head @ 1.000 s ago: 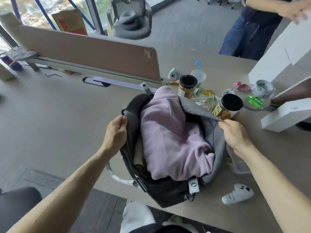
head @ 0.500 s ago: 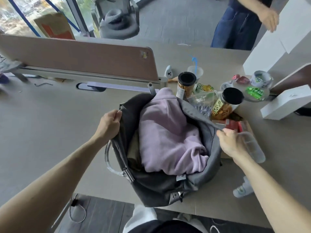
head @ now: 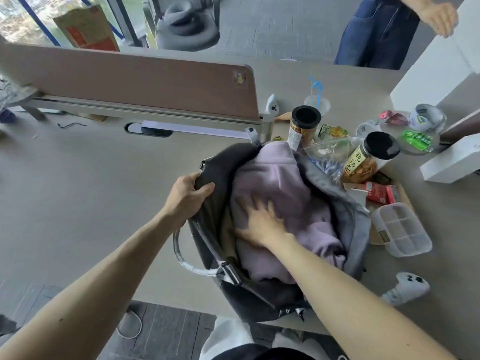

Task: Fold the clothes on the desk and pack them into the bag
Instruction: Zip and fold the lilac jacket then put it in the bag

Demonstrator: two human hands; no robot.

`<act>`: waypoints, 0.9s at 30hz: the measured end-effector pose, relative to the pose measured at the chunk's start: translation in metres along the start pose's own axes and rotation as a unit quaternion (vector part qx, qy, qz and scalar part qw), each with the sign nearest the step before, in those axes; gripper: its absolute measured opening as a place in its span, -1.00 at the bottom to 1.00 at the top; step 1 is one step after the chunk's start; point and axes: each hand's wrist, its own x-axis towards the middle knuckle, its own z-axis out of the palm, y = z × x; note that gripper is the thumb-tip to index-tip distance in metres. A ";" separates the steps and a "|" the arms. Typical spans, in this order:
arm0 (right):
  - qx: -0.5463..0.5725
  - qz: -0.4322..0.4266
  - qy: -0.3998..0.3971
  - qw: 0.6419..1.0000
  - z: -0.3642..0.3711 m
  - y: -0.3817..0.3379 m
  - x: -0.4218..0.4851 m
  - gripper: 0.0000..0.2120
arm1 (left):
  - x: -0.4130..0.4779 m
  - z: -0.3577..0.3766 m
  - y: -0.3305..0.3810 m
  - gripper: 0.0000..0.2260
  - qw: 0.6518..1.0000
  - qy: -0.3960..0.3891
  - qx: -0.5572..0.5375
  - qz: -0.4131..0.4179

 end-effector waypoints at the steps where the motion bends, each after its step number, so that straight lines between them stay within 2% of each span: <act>1: -0.010 0.003 0.012 1.000 0.006 0.004 0.005 -0.18 | 0.002 -0.006 -0.004 -0.74 1.000 0.008 -0.005 -0.010; 5: -0.111 -0.011 0.044 0.993 0.016 0.019 0.022 -0.26 | 0.009 -0.015 -0.013 -0.73 0.995 0.010 -0.092 -0.039; 8: -0.039 0.032 0.015 0.999 0.026 0.034 0.029 -0.29 | 0.013 -0.015 -0.016 -0.75 0.986 -0.008 -0.156 -0.065; 11: -0.087 0.063 0.004 0.994 0.039 0.030 0.032 -0.24 | 0.016 -0.018 -0.027 -0.74 0.981 -0.019 -0.171 -0.093; 12: -0.104 0.060 0.012 0.993 0.040 0.025 0.033 -0.23 | 0.019 -0.019 -0.031 -0.73 0.987 -0.012 -0.136 -0.090; 14: -0.112 0.030 0.047 0.992 0.037 0.021 0.034 -0.26 | 0.022 -0.022 -0.039 -0.75 0.998 -0.004 0.002 -0.066; 16: -0.083 0.018 0.044 0.995 0.033 0.023 0.032 -0.28 | 0.023 -0.023 -0.047 -0.76 0.985 0.017 0.172 -0.020; 18: -0.057 0.029 0.004 0.998 0.030 0.028 0.030 -0.24 | 0.022 -0.021 -0.054 -0.72 0.947 0.061 0.301 0.089; 19: -0.056 0.028 -0.007 0.998 0.030 0.030 0.029 -0.23 | 0.020 -0.019 -0.055 -0.72 0.921 0.065 0.339 0.180; 20: -0.059 0.023 -0.012 0.998 0.031 0.031 0.029 -0.23 | 0.018 -0.014 -0.055 -0.75 0.890 0.034 0.356 0.284; 21: -0.069 0.016 -0.010 0.997 0.032 0.030 0.028 -0.24 | 0.012 -0.007 -0.054 -0.80 0.852 -0.042 0.363 0.375; 22: -0.077 0.012 -0.011 0.997 0.032 0.030 0.028 -0.25 | 0.004 0.002 -0.053 -0.85 0.810 -0.154 0.378 0.421; 23: -0.082 0.011 -0.016 0.996 0.032 0.029 0.028 -0.25 | -0.004 0.012 -0.050 -0.84 0.769 -0.265 0.411 0.412; 24: -0.082 0.014 -0.027 0.996 0.031 0.027 0.028 -0.25 | -0.011 0.022 -0.047 -0.78 0.729 -0.351 0.458 0.368; 25: -0.079 0.016 -0.038 0.996 0.031 0.025 0.027 -0.24 | -0.014 0.030 -0.047 -0.70 0.691 -0.399 0.512 0.319; 27: -0.075 0.013 -0.052 0.996 0.028 0.022 0.025 -0.22 | -0.014 0.039 -0.043 -0.56 0.641 -0.425 0.579 0.271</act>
